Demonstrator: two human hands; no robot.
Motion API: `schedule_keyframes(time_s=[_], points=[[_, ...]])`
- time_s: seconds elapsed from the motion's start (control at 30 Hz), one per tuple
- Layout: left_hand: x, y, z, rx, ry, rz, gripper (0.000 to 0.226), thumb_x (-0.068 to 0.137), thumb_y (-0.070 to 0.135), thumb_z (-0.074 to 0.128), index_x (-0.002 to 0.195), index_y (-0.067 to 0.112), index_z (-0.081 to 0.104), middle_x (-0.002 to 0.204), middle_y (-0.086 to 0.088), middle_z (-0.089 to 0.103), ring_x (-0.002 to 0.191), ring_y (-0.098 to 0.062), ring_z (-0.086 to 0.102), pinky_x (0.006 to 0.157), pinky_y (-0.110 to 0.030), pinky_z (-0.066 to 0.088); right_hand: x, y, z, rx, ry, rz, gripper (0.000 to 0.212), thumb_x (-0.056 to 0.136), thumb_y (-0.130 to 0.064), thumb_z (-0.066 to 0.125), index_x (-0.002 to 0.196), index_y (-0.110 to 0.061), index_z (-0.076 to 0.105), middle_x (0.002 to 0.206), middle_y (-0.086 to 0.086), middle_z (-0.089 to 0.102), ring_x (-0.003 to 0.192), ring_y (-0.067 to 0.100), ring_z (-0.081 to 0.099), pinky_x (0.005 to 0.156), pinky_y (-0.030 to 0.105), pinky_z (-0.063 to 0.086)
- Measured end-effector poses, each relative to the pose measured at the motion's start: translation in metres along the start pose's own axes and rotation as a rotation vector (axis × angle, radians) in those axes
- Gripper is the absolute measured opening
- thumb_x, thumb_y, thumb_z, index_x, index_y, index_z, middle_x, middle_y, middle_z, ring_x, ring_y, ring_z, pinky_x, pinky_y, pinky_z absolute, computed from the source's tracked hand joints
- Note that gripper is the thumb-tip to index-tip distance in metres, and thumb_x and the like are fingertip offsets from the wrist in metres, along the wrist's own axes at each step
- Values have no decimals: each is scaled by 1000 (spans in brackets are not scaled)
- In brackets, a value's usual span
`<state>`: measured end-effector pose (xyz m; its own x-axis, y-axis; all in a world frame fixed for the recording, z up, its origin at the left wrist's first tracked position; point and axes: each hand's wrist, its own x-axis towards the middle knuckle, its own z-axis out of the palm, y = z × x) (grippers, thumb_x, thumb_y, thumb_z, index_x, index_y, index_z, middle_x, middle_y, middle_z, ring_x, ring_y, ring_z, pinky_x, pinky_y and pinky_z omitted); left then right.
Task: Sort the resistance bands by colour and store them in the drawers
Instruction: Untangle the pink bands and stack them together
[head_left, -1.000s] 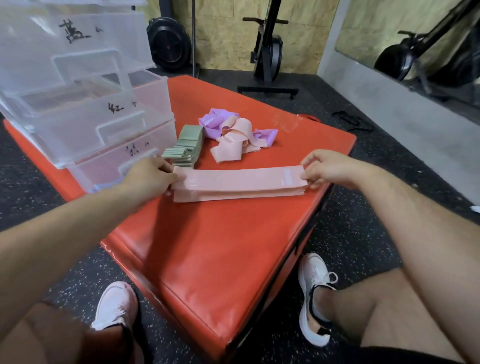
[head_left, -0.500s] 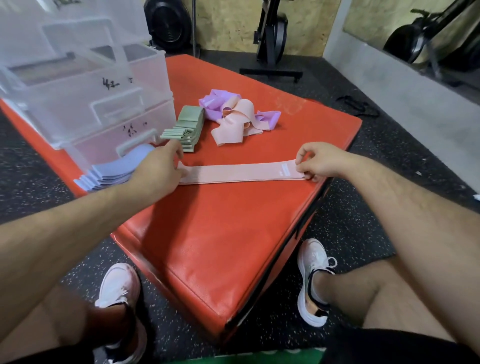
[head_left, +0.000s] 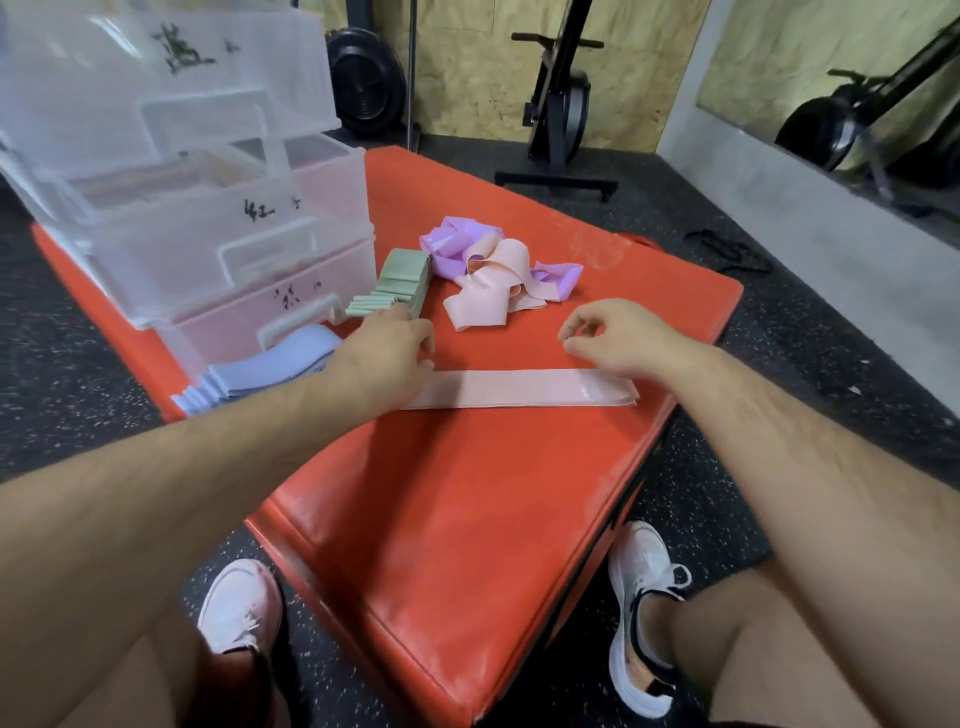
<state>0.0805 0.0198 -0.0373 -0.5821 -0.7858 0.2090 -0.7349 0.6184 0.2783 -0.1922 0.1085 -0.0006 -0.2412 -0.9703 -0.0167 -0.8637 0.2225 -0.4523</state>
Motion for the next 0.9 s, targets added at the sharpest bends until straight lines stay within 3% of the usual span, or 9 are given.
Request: schedule_keyframes(time_s=[0.1,0.23,0.33,0.43,0.5,0.63,0.7,0.8,0.9], points=[[24,14,7,-39,-8,27,24,85,21,66,108,16,66,111,-12,54,109,-32,52,93,-40,43,20,-21,17,-2,-18,-160,14,89,-17,68,97,-24,76,94,-18,60,79,-5,53,71,9,40],[51,30,19,19,-51,16,34,89,24,61,121,15,59,117,-14,50,111,-35,52,94,-43,45,51,-37,42,-56,-47,-222,18,89,-20,68,101,-28,78,136,-6,52,119,15,53,107,32,40],[62,40,27,75,-123,-5,37,90,26,55,125,15,55,121,-16,48,111,-37,52,93,-43,43,70,-34,54,-170,-122,-176,27,90,-23,64,114,-31,75,153,-2,40,135,25,44,114,38,35],[70,40,35,121,-219,-24,41,89,28,53,128,16,53,124,-18,48,116,-37,49,98,-44,44,78,-29,59,-172,-116,-184,30,92,-20,61,119,-19,72,146,3,50,129,26,50,109,39,40],[75,38,37,132,-232,-37,46,86,26,53,132,16,52,124,-18,49,117,-37,49,100,-45,45,79,-30,60,-87,-39,-201,22,90,-11,60,109,-11,71,119,7,65,109,30,60,96,43,49],[77,38,31,43,-194,-34,59,86,16,52,144,23,44,121,-14,49,114,-36,51,95,-43,45,78,-32,55,15,35,-168,24,92,-9,58,111,-16,70,106,5,70,97,26,65,89,43,52],[78,38,24,-23,-126,-25,56,86,13,51,141,20,48,121,-13,51,114,-35,53,97,-43,46,76,-36,46,87,70,-143,25,93,-10,59,114,-17,72,110,1,69,101,21,65,92,35,50],[80,41,10,-105,30,12,42,84,8,54,126,8,58,122,-15,56,114,-37,56,97,-45,45,68,-45,25,231,201,-140,25,91,-9,65,112,-17,75,110,-1,68,94,11,62,77,18,46],[76,46,-12,-231,200,109,51,84,0,52,132,16,59,126,-8,60,116,-28,55,90,-20,36,57,-53,2,453,328,-139,27,87,-1,65,111,-10,75,114,2,70,90,7,65,69,2,44]])
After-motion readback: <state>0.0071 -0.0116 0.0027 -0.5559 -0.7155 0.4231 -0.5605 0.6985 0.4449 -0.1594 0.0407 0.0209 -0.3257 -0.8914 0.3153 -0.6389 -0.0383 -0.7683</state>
